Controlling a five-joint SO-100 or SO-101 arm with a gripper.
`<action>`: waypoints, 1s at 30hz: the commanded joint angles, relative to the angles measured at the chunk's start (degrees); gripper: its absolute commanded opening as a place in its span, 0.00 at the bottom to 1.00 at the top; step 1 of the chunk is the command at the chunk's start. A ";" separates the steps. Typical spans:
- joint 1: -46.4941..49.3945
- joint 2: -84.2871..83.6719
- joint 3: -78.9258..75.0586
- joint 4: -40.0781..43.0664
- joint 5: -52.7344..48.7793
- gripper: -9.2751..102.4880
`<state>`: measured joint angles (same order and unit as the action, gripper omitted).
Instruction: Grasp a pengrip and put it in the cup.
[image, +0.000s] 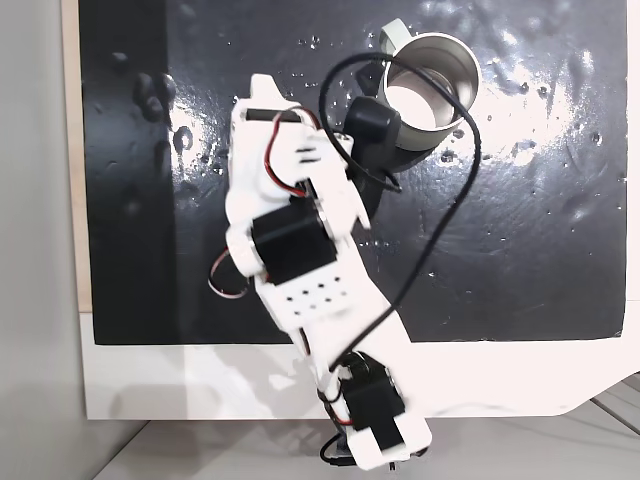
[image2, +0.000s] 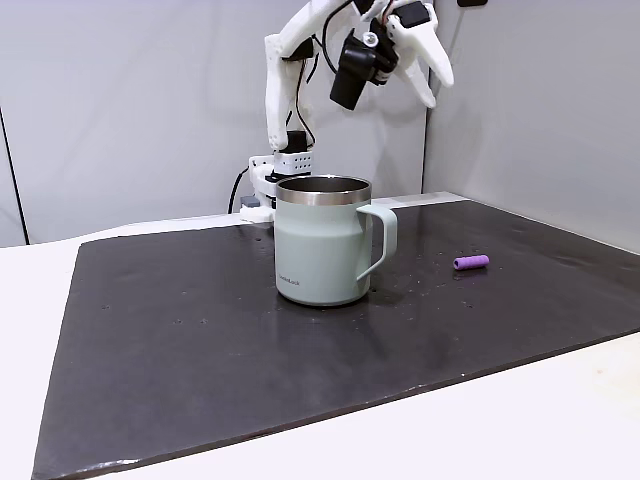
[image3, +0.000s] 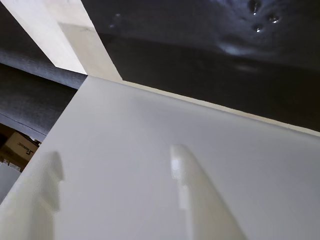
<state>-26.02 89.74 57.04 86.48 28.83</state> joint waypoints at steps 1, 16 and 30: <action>-0.26 -7.65 -8.79 -0.53 2.46 0.28; -0.44 -31.90 -18.11 -3.43 4.75 0.28; -0.97 -42.10 -19.16 -9.84 3.78 0.27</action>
<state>-26.63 47.46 42.71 78.22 32.87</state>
